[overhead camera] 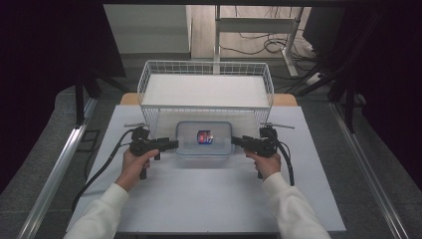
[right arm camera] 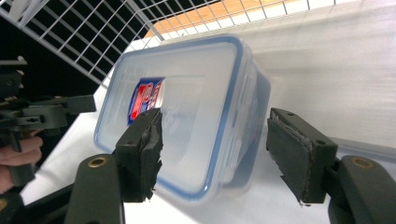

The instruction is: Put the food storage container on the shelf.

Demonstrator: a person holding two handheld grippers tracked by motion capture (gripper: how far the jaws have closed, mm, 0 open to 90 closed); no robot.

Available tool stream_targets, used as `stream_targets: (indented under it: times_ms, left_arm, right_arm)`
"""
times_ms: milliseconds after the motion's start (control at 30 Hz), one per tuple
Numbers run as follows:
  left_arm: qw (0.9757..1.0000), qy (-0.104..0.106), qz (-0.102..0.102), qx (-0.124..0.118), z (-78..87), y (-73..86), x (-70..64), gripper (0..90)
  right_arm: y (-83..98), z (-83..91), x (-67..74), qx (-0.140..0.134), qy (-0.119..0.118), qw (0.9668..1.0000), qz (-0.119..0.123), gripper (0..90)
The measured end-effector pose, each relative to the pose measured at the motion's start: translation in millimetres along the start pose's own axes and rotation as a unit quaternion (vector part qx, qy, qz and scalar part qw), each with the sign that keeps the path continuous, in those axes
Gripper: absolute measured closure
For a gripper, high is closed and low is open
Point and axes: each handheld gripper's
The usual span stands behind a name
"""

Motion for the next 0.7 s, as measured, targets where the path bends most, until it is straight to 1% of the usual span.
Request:
stream_targets:
  times_ms: [33, 67, 100, 133, 167, 200, 233, 267, 300, 333, 367, 400, 433, 467, 500, 533, 567, 633, 667, 700]
  left_arm:
    - [0.9999, -0.002, -0.011, 0.003, 4.2, 6.5, -6.5, 31.7]
    - [0.9999, -0.002, -0.011, 0.003, 4.2, 6.5, -6.5, 31.3]
    - [0.9997, -0.008, -0.023, 0.007, 8.7, 12.2, -12.1, 31.2]
    - [0.9997, -0.008, -0.023, 0.007, 8.7, 12.2, -12.1, 31.1]
    - [0.9995, -0.009, -0.029, 0.010, 11.0, 15.1, -14.7, 31.1]
    - [0.9994, -0.008, -0.033, 0.011, 13.3, 18.3, -17.1, 31.0]
    - [0.9986, -0.018, -0.048, 0.016, 17.3, 24.1, -23.4, 30.5]
    - [0.9986, -0.018, -0.048, 0.016, 17.3, 24.1, -23.4, 30.2]
    - [0.9981, -0.022, -0.056, 0.017, 19.4, 26.9, -26.1, 30.2]
    - [0.9978, -0.024, -0.059, 0.019, 21.1, 30.0, -29.2, 29.5]
    - [0.9974, -0.027, -0.063, 0.023, 22.4, 33.3, -32.1, 29.5]
    - [0.9968, -0.031, -0.069, 0.027, 23.3, 36.8, -35.0, 28.8]
    - [0.9960, -0.034, -0.076, 0.032, 24.0, 40.3, -37.7, 28.7]
    - [0.9953, -0.036, -0.081, 0.038, 24.3, 43.6, -40.2, 28.7]
    - [0.9940, -0.040, -0.090, 0.047, 24.9, 49.2, -44.2, 28.1]
    - [0.9940, -0.040, -0.090, 0.047, 24.9, 49.2, -44.2, 28.0]
    - [0.9936, -0.040, -0.093, 0.050, 25.4, 51.4, -45.8, 28.0]
    - [0.9933, -0.037, -0.096, 0.054, 26.9, 55.1, -48.9, 27.7]
    - [0.9931, -0.035, -0.097, 0.055, 27.9, 56.6, -50.1, 27.4]
    - [0.9928, -0.036, -0.100, 0.056, 28.7, 58.2, -51.3, 27.4]
  right_arm:
    - [4.0, 5.4, 5.7, 0.004, 0.006, 0.9996, 0.029, 39.3]
    - [6.4, 7.7, 9.4, 0.006, 0.009, 0.9988, 0.047, 40.5]
    - [8.9, 9.7, 13.7, 0.011, 0.014, 0.9975, 0.068, 42.3]
    - [8.9, 9.7, 13.7, 0.011, 0.014, 0.9975, 0.068, 42.3]
    - [11.9, 11.8, 18.4, 0.014, 0.018, 0.9960, 0.087, 44.3]
    - [15.0, 13.5, 22.7, 0.017, 0.018, 0.9943, 0.104, 45.9]
    - [21.7, 16.5, 31.1, 0.023, 0.023, 0.9907, 0.132, 50.8]
    - [25.3, 17.7, 34.4, 0.025, 0.028, 0.9885, 0.147, 54.0]
    - [25.3, 17.7, 34.4, 0.025, 0.028, 0.9885, 0.147, 54.0]
    - [33.0, 18.3, 39.3, 0.031, 0.039, 0.9839, 0.172, 62.2]
    - [33.0, 18.3, 39.3, 0.031, 0.039, 0.9839, 0.172, 62.2]
    - [36.9, 17.7, 41.0, 0.036, 0.042, 0.9819, 0.181, 65.7]
    - [44.1, 14.4, 42.3, 0.047, 0.041, 0.9784, 0.197, 73.7]
    - [44.1, 14.4, 42.3, 0.047, 0.041, 0.9784, 0.197, 73.7]
    - [49.3, 8.5, 44.4, 0.069, 0.046, 0.9735, 0.213, 79.8]
    - [49.3, 8.5, 44.4, 0.069, 0.046, 0.9735, 0.213, 79.8]
    - [51.5, 4.9, 46.4, 0.078, 0.050, 0.9705, 0.223, 82.9]
    - [54.6, -2.0, 51.7, 0.089, 0.049, 0.9659, 0.238, 88.2]
    - [56.8, -10.9, 58.5, 0.102, 0.057, 0.9605, 0.253, 88.7]
    - [56.8, -10.9, 58.5, 0.102, 0.057, 0.9605, 0.253, 88.7]
Point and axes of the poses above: each handheld gripper's, and its own axes: z roughly backward along the jaws, y roughly out of its underside, x roughly to its left, and after that the axes turned 6 degrees about x, right-handed
